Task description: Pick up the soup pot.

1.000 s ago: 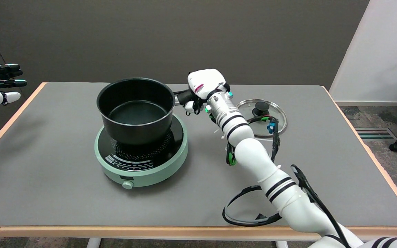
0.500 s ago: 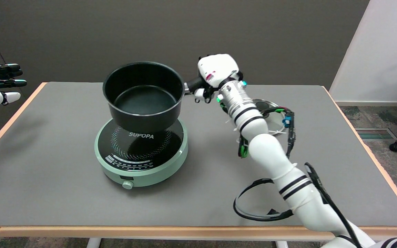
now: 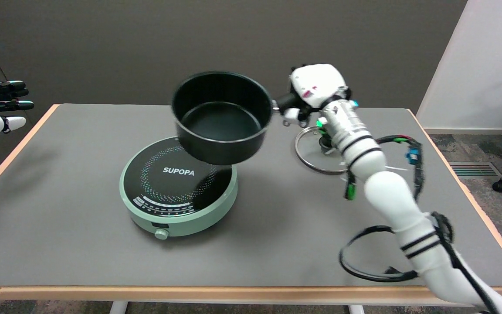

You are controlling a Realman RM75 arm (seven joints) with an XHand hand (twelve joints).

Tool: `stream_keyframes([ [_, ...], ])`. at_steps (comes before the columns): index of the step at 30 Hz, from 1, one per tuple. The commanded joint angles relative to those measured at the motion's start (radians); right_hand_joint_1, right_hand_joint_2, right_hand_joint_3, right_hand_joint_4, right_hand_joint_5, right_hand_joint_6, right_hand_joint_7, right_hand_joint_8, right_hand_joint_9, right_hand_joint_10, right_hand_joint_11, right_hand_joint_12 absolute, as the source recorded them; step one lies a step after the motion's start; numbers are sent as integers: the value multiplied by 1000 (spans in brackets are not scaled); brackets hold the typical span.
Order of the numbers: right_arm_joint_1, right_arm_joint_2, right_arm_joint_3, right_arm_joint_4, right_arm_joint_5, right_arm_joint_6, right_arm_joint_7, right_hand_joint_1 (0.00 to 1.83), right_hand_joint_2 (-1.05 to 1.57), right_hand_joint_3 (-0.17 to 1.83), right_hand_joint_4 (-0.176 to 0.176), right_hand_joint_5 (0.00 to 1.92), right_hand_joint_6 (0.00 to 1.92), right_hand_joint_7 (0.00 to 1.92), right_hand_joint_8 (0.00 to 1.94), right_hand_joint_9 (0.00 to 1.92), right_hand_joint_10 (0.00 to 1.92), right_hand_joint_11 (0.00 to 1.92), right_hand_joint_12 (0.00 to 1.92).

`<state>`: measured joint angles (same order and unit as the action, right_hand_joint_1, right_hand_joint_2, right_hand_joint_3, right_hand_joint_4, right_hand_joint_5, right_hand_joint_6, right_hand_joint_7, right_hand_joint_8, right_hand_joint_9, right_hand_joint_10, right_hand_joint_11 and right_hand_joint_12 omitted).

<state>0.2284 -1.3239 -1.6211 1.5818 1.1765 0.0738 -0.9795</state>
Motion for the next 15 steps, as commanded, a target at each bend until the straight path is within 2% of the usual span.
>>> stream_keyframes([
  [1,-322,241,246,227,164,-20,3,956,1055,921,-52,1884,1884,1884,1884,1884,1884,1884,1884],
  [8,-455,212,386,266,164,-20,3,956,1027,945,-51,1887,1887,1887,1887,1887,1887,1887,1887],
  [15,-527,178,423,285,164,-18,3,957,1002,959,-50,1887,1887,1887,1887,1887,1887,1887,1887],
])
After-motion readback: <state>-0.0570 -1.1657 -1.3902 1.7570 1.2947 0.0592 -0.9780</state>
